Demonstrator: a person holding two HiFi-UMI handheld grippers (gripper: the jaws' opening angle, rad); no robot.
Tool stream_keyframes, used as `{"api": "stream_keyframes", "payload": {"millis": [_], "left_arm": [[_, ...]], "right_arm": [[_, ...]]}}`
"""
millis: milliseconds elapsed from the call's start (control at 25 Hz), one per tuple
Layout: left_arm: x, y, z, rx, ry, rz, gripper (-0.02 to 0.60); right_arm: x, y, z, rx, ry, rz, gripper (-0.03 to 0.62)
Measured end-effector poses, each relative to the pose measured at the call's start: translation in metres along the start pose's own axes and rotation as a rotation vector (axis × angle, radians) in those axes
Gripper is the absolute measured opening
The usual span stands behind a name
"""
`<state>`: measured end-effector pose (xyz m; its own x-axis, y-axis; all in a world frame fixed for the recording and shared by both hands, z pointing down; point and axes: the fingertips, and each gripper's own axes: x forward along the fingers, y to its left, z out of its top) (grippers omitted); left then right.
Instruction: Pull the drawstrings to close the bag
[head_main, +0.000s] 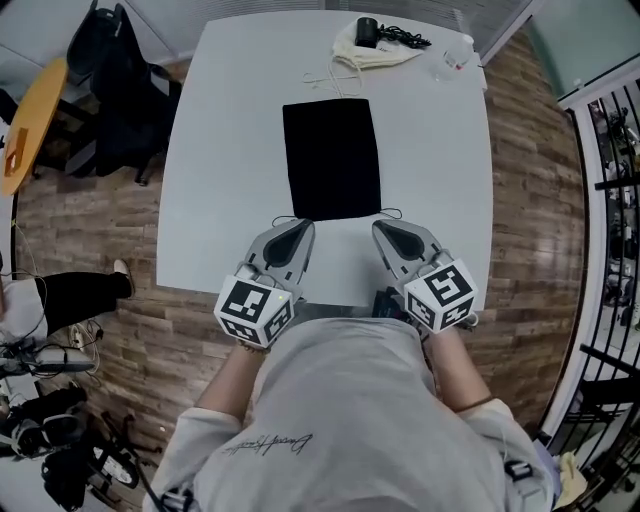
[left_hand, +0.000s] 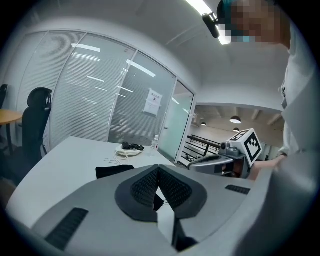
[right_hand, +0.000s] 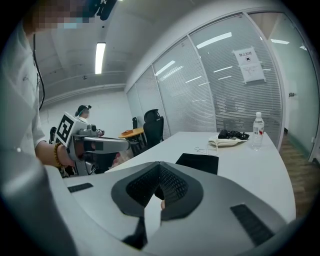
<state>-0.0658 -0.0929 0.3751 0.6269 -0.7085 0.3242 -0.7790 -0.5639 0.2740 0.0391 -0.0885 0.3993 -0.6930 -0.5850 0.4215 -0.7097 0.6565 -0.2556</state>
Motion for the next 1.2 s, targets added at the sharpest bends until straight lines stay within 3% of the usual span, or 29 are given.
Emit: {"api": "stream_keyframes", "payload": {"millis": [480,920,1200], "left_arm": [[0.007,0.01,-0.018,0.005,0.047,-0.011,0.011],[0.0,0.042,-0.045,-0.004,0.102,0.063,0.011],[-0.003,0.068,-0.063,-0.004,0.137,0.122,0.011]], "right_arm": [[0.005,-0.011,-0.026,0.005,0.066,-0.033,0.021],[0.009,-0.029,-0.05,0.031,0.097,-0.067,0.021],[0.009,-0.054,-0.076,-0.037,0.167,-0.141,0.021]]}}
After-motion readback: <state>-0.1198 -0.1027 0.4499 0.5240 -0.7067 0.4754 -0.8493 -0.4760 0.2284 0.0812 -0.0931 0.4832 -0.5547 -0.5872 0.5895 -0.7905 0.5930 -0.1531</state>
